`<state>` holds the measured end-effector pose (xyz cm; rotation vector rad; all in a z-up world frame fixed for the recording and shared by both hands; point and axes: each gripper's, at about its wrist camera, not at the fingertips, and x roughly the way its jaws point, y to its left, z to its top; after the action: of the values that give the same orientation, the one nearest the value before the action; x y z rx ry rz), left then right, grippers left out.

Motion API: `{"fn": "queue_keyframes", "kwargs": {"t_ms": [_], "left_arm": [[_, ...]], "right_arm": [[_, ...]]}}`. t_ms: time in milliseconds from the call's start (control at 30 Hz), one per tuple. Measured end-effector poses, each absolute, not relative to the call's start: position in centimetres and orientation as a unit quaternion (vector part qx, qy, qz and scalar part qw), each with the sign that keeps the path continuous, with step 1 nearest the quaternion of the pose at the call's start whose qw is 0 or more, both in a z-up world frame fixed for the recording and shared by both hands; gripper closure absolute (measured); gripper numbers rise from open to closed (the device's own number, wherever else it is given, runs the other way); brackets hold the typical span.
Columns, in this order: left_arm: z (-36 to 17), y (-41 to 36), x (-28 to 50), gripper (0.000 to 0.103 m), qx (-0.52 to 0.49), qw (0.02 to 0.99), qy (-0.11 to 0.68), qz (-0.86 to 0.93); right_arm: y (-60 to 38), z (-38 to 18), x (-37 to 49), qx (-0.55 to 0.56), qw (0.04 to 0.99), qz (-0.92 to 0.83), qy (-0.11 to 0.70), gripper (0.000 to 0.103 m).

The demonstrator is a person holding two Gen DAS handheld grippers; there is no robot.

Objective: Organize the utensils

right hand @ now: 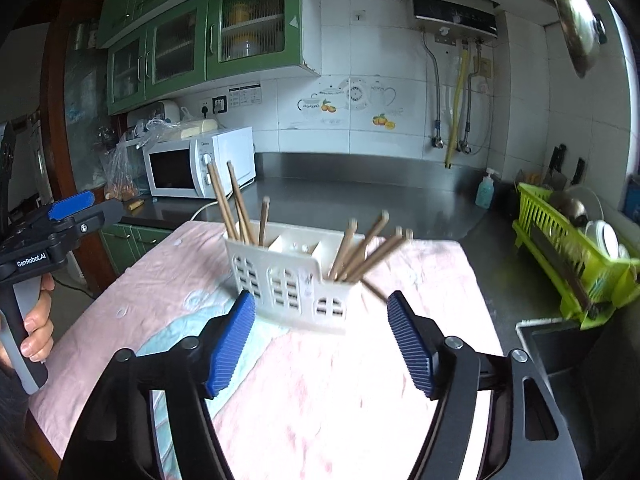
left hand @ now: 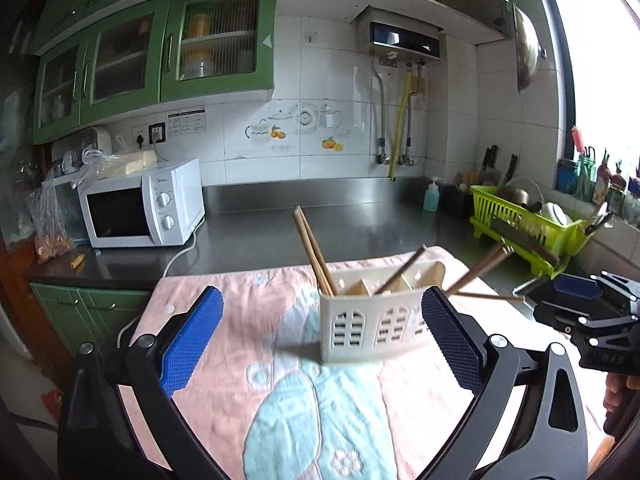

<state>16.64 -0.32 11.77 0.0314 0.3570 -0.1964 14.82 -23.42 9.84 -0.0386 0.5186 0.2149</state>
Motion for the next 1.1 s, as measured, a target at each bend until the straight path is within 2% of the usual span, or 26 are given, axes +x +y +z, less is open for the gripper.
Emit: {"fn": "queue_keyframes", "kwargs": {"t_ms": [100, 200, 267, 433, 567, 1100], "left_arm": [[10.5, 0.0, 15.2, 0.005, 0.007, 0.977, 0.188, -0.102], [9.1, 0.1, 13.7, 0.005, 0.008, 0.976, 0.195, -0.092], [8.3, 0.2, 12.9, 0.005, 0.009, 0.976, 0.198, -0.088], [6.4, 0.6, 11.1, 0.005, 0.012, 0.976, 0.207, -0.067], [5.1, 0.9, 10.1, 0.005, 0.01, 0.974, 0.218, -0.062], [4.0, 1.4, 8.9, 0.005, -0.001, 0.969, 0.24, -0.055]], "right_arm": [[-23.6, 8.1, 13.3, 0.003, 0.957, 0.11, 0.269, 0.029], [-23.3, 6.7, 11.9, 0.01, 0.954, 0.105, 0.279, 0.027], [-23.0, 6.0, 10.9, 0.005, 0.956, 0.093, 0.276, 0.02], [-22.6, 4.3, 9.0, 0.018, 0.957, 0.086, 0.278, 0.017], [-22.6, 3.1, 8.3, 0.043, 0.952, 0.088, 0.289, 0.017], [-22.0, 2.9, 7.3, 0.025, 0.956, 0.071, 0.285, 0.015]]}}
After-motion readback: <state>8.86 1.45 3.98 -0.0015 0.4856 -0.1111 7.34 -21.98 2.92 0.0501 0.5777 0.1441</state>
